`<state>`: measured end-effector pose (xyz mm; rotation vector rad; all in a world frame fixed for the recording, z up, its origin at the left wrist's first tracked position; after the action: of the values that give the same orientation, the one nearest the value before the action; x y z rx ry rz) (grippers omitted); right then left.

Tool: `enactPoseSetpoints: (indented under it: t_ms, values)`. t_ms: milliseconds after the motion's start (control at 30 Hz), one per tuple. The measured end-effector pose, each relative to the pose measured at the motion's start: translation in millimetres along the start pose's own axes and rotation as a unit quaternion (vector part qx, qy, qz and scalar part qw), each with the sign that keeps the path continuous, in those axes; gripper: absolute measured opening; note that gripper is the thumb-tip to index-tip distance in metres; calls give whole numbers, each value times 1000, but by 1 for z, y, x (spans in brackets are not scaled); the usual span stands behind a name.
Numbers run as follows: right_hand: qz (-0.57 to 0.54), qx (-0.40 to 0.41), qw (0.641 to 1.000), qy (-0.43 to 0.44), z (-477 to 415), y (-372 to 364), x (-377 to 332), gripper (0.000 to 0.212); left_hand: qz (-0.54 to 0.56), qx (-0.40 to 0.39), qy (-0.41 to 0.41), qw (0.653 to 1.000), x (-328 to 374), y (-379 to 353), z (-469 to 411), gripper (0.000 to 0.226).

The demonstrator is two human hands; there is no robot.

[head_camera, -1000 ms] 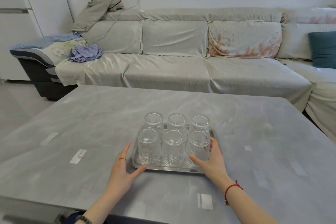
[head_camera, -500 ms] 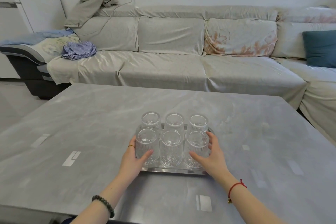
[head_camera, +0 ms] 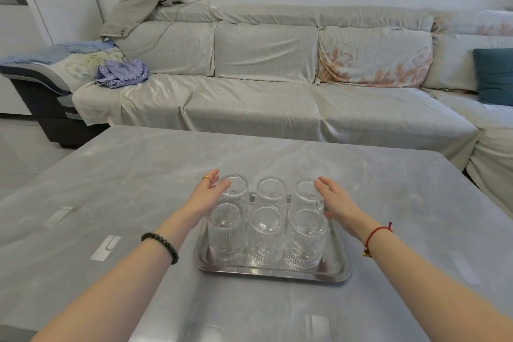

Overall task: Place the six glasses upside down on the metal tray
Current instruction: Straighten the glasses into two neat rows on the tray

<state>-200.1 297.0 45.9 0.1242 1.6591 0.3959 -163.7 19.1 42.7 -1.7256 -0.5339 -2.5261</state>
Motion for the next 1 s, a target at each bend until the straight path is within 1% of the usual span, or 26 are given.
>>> enactPoseSetpoints:
  t_ms: [67,133,333,400,500,567,667,800,867,1000]
  values:
    - [28,-1,1000,0,-4,-3,1,47,-37,-19,8,999,1,-4,-6,54]
    - [52,-10,999,12,-5,-5,1,48,-67,-22,11,997,0,-6,-9,52]
    - [70,-24,997,37,-4,-9,-1,49,-80,-2,3,997,-6,-5,-14,52]
    - [117,-26,990,70,-7,-10,-10,50,-81,-4,4,997,-7,-5,-16,52]
    - [206,-48,963,165,-13,-22,-35,53,-77,-8,1,997,-9,-3,-16,51]
    - [265,-102,940,191,-17,-40,-46,53,-75,-12,-1,997,-9,-3,-16,52]
    - [354,-166,906,164,-22,-61,-45,52,-70,-29,-1,997,-10,-3,-13,57]
    - [408,-176,883,152,-22,-66,-39,47,-61,-46,6,997,-18,1,-6,61]
    - [391,-179,889,157,-21,-62,-38,48,-47,-50,9,998,-24,5,-1,63]
    - [259,-102,949,150,-17,-30,-35,53,-43,-86,4,995,-39,12,16,73]
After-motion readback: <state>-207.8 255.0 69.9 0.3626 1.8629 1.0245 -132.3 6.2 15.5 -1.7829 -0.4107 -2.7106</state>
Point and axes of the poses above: each hand's wrist, its own z-axis away from the middle knuckle, its own y-axis out of the back of the hand, x = y × z, the point moved 6 cm from there along -z, towards the middle knuckle, and after that the axes turned 15 degrees about y, right-handed, at the moved point
